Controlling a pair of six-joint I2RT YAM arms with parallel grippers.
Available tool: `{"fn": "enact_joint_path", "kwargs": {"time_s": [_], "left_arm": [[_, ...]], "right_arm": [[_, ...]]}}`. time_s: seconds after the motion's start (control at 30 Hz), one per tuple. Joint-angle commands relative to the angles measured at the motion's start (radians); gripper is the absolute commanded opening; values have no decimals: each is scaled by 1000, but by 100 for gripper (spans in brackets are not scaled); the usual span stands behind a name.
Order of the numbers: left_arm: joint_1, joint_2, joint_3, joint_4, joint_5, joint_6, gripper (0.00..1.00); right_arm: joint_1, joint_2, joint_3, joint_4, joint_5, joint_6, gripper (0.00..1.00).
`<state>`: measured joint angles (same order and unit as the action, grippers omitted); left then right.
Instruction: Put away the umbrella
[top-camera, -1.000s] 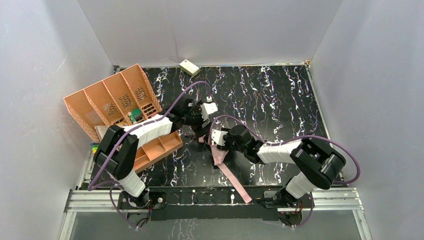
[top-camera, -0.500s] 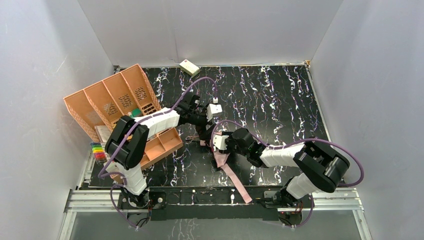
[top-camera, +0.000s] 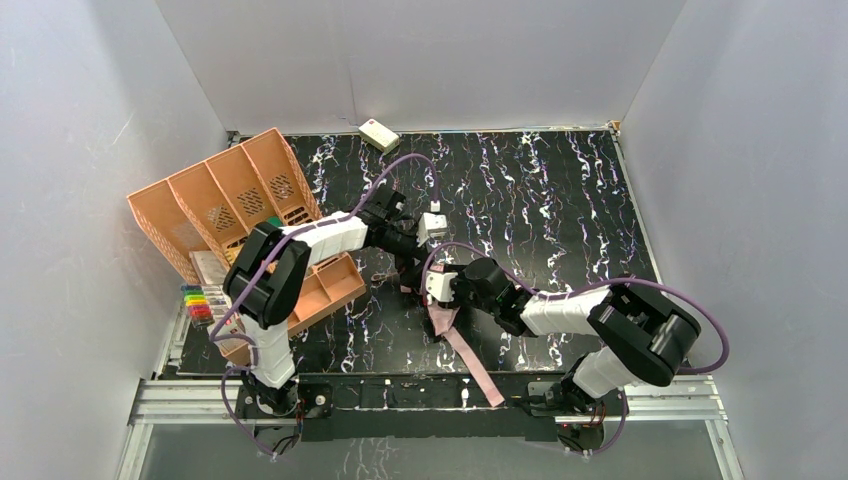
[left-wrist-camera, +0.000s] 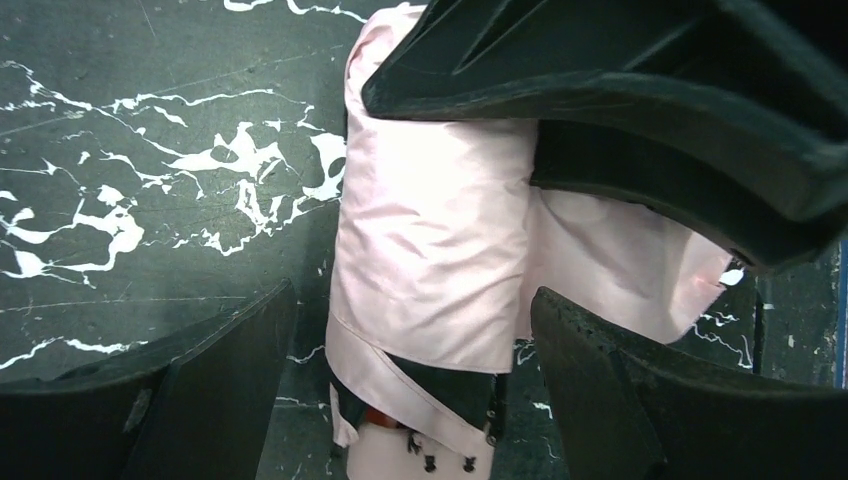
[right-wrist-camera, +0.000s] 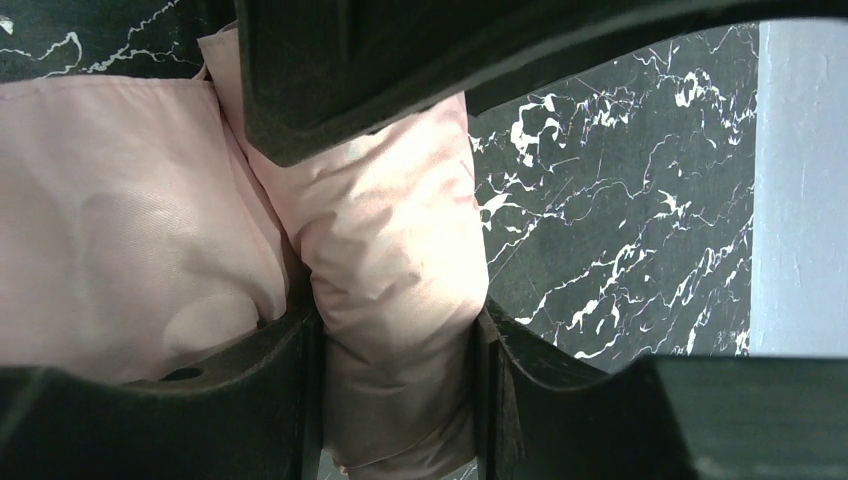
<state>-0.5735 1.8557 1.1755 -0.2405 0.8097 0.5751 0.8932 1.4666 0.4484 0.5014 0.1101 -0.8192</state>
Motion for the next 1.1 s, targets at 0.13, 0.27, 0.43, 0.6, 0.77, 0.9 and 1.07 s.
{"fn": "enact_joint_path", "kwargs": {"time_s": [0.13,0.27,0.43,0.6,0.77,0.9,1.07], "left_arm": [[-10,92,91,-69,65,22,83],[-23,118,100,-112,18,40,79],[-53,138,96,-163,-77,81,63],[-63,135,89,-171,-116,88,41],[-73,130,88,-173,-167,101,16],[-76,115,82,-157,-199,106,0],[-77,74,32,-103,-255,110,0]], "right_arm": [[16,10,-41,-58,6,-8,26],[17,16,-37,-46,16,-7,27],[18,13,-27,-49,15,13,29],[18,-13,-26,-56,8,30,34],[17,-69,-20,-75,-8,55,51],[18,-174,-28,-110,-15,94,72],[18,-350,-14,-245,-22,230,78]]}}
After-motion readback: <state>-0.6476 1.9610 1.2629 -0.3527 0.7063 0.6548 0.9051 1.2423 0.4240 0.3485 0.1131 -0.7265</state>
